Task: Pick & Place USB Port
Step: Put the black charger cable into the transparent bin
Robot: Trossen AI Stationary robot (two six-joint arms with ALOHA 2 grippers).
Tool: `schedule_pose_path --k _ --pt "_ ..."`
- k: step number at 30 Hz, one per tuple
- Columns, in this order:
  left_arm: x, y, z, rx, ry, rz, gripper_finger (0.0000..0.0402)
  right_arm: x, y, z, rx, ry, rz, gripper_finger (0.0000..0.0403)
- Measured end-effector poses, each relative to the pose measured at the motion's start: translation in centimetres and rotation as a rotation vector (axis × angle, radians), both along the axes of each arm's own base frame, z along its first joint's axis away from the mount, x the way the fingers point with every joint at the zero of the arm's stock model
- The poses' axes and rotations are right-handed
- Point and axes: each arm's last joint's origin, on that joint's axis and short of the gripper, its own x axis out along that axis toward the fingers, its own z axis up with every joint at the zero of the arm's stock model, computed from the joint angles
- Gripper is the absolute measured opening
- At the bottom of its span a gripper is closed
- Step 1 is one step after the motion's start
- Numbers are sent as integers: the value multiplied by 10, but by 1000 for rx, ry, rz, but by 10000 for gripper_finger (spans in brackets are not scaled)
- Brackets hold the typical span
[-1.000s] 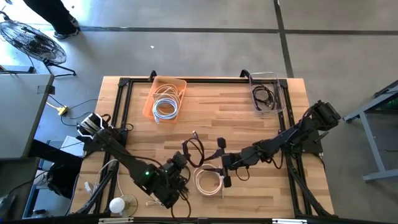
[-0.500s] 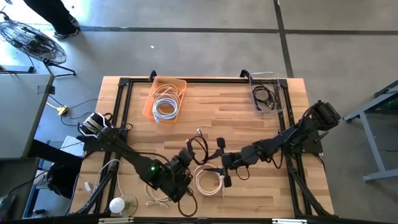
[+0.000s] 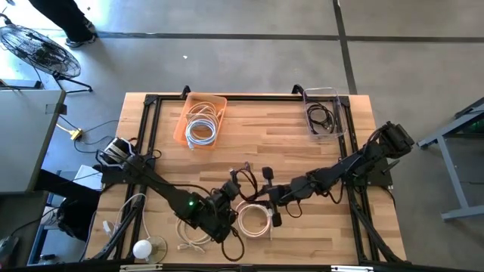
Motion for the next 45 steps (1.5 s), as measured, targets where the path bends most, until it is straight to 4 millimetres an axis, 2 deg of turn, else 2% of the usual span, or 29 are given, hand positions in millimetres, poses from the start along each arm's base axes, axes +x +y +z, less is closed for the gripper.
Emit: schedule_pose_path --k 7,14,18,23,29,35,40,45 --pt "-7 1 0 128 10 40 118 -1 -3 -7 -28 60 -107 18" --pt "-30 -11 2 322 -5 51 188 -13 -17 -14 -145 209 -392 18" --pt "-49 -15 4 388 -5 38 201 -33 -37 -3 -226 287 -616 18" --pt "-60 -10 7 312 -21 63 203 -68 -73 28 -267 300 -855 18" --pt "-65 -2 6 236 0 107 204 -116 -133 62 -45 260 -1112 18" --pt "-67 -1 5 205 15 120 204 -157 -182 68 246 337 -1250 18" --pt "-66 2 5 195 33 136 204 -168 -212 58 403 491 -1260 18" --pt "-64 7 4 171 49 161 204 -163 -235 40 523 642 -1240 18"
